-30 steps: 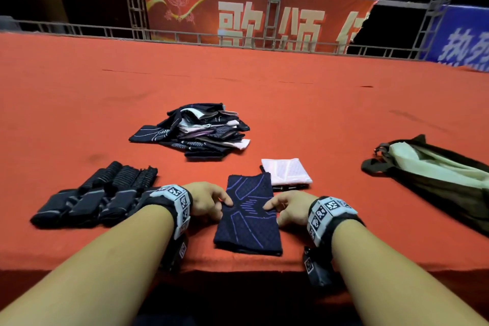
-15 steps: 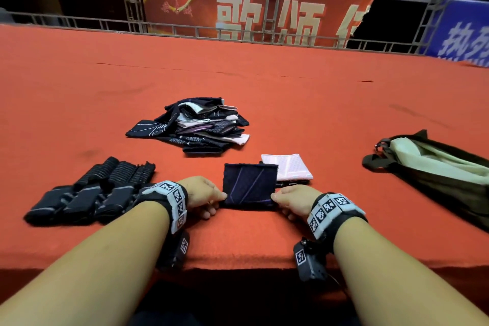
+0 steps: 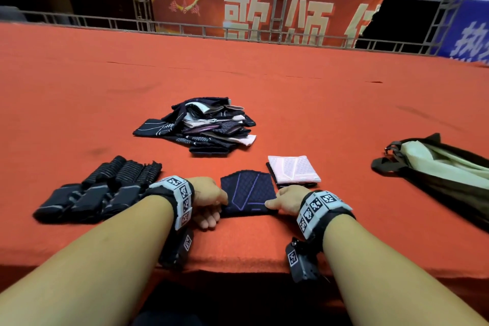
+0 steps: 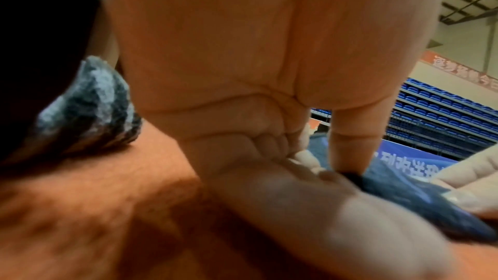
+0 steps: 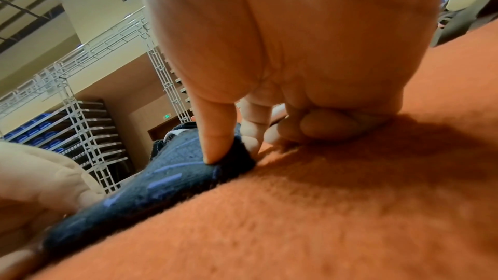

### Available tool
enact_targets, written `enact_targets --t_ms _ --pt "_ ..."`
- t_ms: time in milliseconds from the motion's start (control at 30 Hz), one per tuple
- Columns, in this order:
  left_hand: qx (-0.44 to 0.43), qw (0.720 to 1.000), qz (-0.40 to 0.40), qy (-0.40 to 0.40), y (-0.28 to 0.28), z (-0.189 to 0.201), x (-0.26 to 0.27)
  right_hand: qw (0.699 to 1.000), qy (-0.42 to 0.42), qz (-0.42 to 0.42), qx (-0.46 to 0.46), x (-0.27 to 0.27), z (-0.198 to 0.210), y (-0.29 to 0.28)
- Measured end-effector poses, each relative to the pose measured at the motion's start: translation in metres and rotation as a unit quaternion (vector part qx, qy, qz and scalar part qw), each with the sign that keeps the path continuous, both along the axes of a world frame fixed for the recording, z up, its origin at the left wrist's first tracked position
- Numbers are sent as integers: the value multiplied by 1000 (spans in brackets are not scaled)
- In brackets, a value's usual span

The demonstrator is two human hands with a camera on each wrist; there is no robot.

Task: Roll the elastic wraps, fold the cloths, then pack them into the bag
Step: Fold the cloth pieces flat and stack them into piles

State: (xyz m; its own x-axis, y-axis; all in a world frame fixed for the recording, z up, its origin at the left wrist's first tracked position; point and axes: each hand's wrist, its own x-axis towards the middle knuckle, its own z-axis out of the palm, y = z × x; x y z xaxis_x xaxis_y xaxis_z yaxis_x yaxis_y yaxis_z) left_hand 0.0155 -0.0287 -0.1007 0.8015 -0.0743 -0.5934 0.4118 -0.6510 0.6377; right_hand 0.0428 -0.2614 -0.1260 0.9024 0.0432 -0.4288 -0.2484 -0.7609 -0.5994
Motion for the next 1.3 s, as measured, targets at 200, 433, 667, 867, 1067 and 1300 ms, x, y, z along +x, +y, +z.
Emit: enact_targets --t_ms 200,433,667,867,1067,1300 --pt "335 883 -100 -313 -24 6 1 986 -22 24 -161 3 1 10" --pt "354 905 -185 -148 -50 -29 5 976 -28 33 -215 0 2 14" --pt "353 911 -185 -109 -48 -29 9 970 -53 31 -234 -12 18 15" --pt "347 912 -189 -107 -48 -27 12 928 -206 199 -239 -17 26 40" --pt "364 901 -205 -113 -43 -32 16 927 -139 240 -252 -9 6 52" --pt "389 886 -241 -69 -45 -19 25 917 -90 283 -266 -2 -21 38"
